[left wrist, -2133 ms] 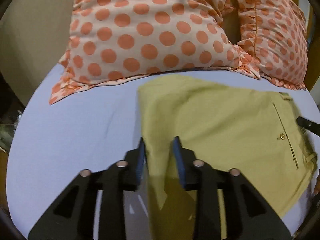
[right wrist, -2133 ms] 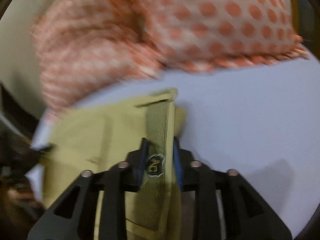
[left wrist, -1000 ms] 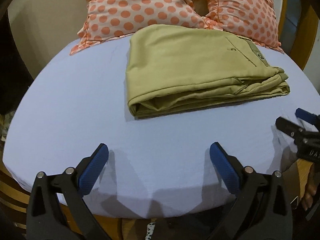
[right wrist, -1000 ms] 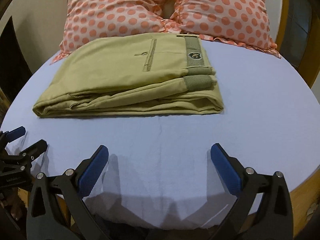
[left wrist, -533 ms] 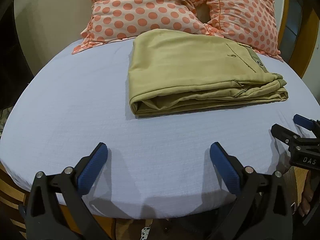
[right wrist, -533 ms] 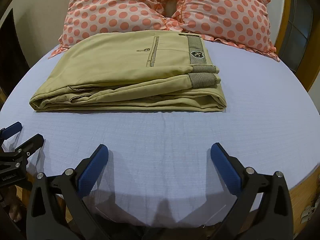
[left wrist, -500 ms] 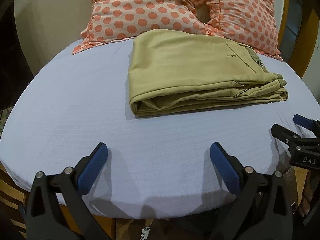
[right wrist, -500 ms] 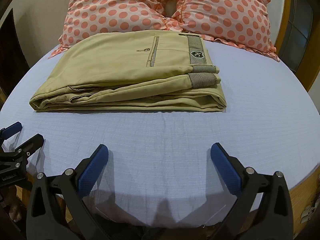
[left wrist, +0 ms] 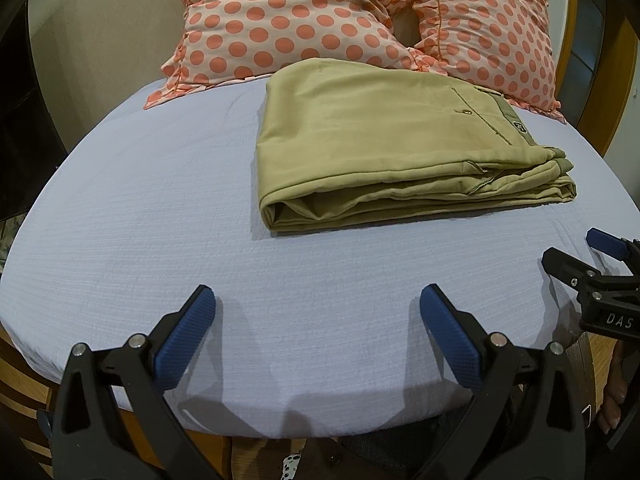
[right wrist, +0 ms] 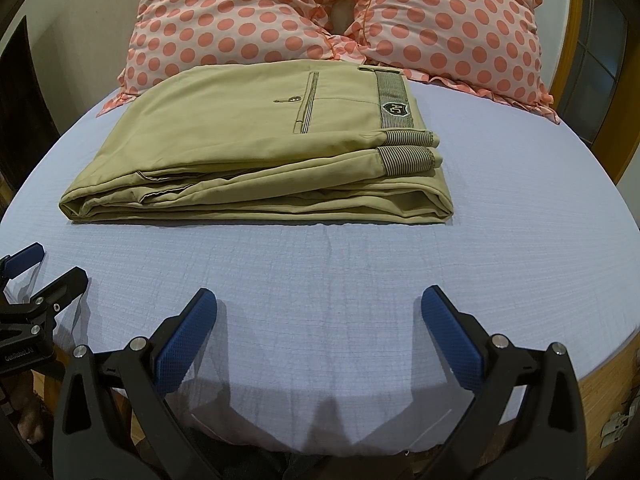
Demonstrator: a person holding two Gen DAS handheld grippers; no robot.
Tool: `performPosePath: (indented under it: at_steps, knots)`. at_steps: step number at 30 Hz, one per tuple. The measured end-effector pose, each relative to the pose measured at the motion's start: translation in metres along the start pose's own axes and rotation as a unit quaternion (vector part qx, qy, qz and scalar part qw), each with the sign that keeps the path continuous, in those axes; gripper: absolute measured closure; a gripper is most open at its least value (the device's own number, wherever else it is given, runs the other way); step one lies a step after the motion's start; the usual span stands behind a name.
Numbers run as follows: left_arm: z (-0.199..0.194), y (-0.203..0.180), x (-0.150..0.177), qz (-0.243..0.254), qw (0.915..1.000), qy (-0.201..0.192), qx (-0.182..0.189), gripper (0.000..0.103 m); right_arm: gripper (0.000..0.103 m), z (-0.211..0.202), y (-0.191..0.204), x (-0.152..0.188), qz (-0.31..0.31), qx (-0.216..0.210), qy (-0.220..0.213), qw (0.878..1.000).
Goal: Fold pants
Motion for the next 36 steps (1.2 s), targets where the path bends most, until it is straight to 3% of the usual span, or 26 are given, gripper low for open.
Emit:
performPosePath:
  at_steps: [36]
  knots:
    - [0.0009,-0.0001,-0.0019,-0.003,1.0,0.005,-0.003,0.002,0.001,0.0002,0.0007,-0.0003,0.001,0.001,-0.001,1.0]
Point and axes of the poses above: each gripper's, at about its wrist camera, not at the fingertips, and z roughly the way its jaws point, y to its left, x to its underside, the point moved 5 cm from there along z, roughly the way its jaws point, and after that the axes turned 8 degrees about -z, right-handed, at the moved point
